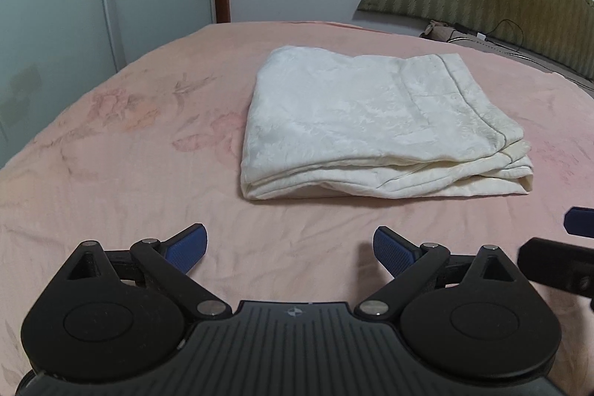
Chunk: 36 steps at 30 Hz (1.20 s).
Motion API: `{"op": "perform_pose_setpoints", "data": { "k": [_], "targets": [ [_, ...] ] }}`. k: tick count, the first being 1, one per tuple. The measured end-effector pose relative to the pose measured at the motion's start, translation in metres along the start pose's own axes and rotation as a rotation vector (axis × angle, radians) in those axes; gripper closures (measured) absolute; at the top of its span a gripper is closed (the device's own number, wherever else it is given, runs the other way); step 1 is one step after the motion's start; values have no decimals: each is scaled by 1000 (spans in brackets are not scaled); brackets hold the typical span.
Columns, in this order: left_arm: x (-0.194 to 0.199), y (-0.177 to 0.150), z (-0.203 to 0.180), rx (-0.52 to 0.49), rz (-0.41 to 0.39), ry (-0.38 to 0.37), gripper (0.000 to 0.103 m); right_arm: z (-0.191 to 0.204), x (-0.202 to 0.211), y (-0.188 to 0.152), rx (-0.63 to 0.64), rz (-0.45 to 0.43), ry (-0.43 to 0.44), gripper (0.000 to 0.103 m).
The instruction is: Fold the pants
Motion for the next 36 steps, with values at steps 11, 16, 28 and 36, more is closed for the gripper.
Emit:
{"op": "perform_pose_setpoints", "data": {
  "k": [11,16,28,36],
  "targets": [
    [4,1,7,-16,-5,20,5,-12,-2,19,-308,-61,260,0],
    [9,10,18,-118,-79,175,5,-55,-46,-12,-151,47,-185,0],
    [-17,-7,1,-84,-27,28,0,-51,-56,-24,-8,4,-217,0],
    [-19,-8,2,-39,-10,0,0,-49,-58,-25,12,15,-236,0]
  ]
}}
Point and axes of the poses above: each gripper's, at about its wrist camera, not at the fingertips, and x roughly against the way its jaws point, z to its left, y to its top, the point moved 10 cm from there along -x, roughly the way its jaws point, and after that the axes turned 1 degree about x, right-handed, at the moved point
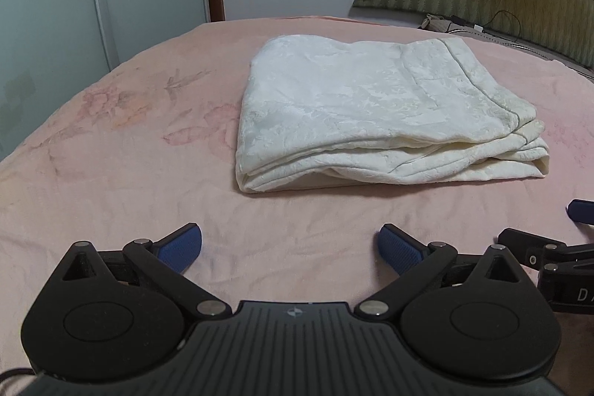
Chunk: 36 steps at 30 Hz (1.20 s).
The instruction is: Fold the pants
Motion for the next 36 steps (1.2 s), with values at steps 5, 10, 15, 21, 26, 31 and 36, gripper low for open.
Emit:
{"op": "perform_pose_setpoints", "data": {
  "k": [5,10,15,21,26,31,36],
  "targets": [
    [0,0,1,5,2,-4,0,0,-1,1,1,1,-1,0],
    [0,-1,1,6,2,-5,0,0,-2,1,0,2,-5,0],
    [0,-1,1,6,2,-4,0,1,-3,1,-10,4,-20,0],
    [0,0,0,9,2,-5,0,1,-5,2,-19,19,-29,0],
    [0,-1,0,8,2,-4,0,1,-8,3,-22,8,-35,0],
    [0,-1,0,8,2,-4,0,0,-6,2,-27,2,-29,0],
    [0,-1,0,8,2,-4,0,0,-7,2,-27,3,-29,0]
  ]
}}
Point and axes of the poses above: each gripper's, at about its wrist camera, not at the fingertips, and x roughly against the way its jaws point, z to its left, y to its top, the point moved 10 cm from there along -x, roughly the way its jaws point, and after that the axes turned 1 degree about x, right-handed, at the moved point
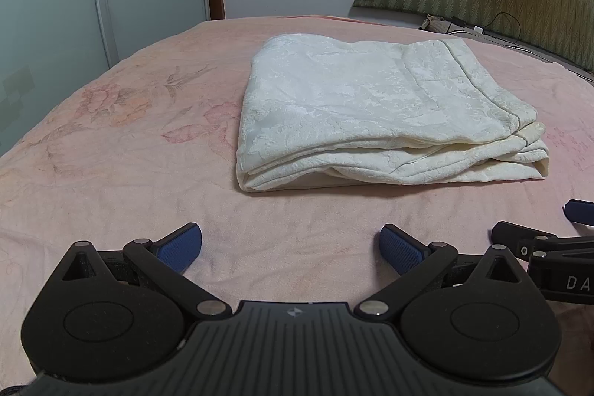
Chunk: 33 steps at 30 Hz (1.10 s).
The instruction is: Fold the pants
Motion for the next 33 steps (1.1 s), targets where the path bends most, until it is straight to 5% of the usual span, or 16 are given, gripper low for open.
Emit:
{"op": "perform_pose_setpoints", "data": {
  "k": [33],
  "targets": [
    [0,0,0,-5,-1,4,0,2,2,-1,7,0,-11,0]
  ]
}}
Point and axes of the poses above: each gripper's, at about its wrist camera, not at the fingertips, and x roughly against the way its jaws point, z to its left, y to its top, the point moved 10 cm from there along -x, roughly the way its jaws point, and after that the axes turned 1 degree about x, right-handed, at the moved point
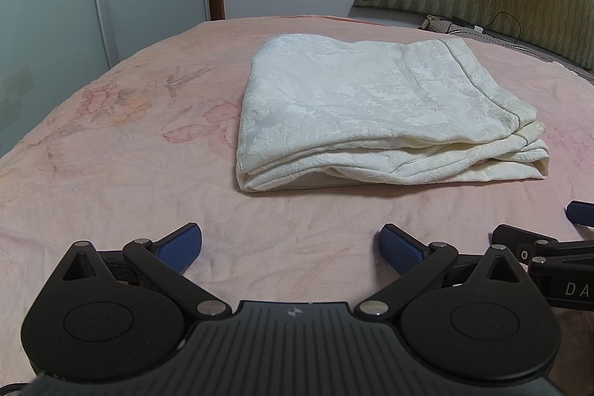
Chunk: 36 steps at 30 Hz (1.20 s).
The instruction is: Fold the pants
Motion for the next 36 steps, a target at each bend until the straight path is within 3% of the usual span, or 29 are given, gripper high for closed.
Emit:
{"op": "perform_pose_setpoints", "data": {
  "k": [10,15,23,36],
  "targets": [
    [0,0,0,17,2,9,0,0,2,0,5,-4,-5,0],
    [13,-7,8,0,-16,66,0,3,5,-2,26,-8,-10,0],
    [11,-9,13,41,0,28,0,2,3,-2,5,-3,5,0],
    [12,-8,3,1,-11,25,1,4,4,-3,14,-7,-20,0]
  ]
}}
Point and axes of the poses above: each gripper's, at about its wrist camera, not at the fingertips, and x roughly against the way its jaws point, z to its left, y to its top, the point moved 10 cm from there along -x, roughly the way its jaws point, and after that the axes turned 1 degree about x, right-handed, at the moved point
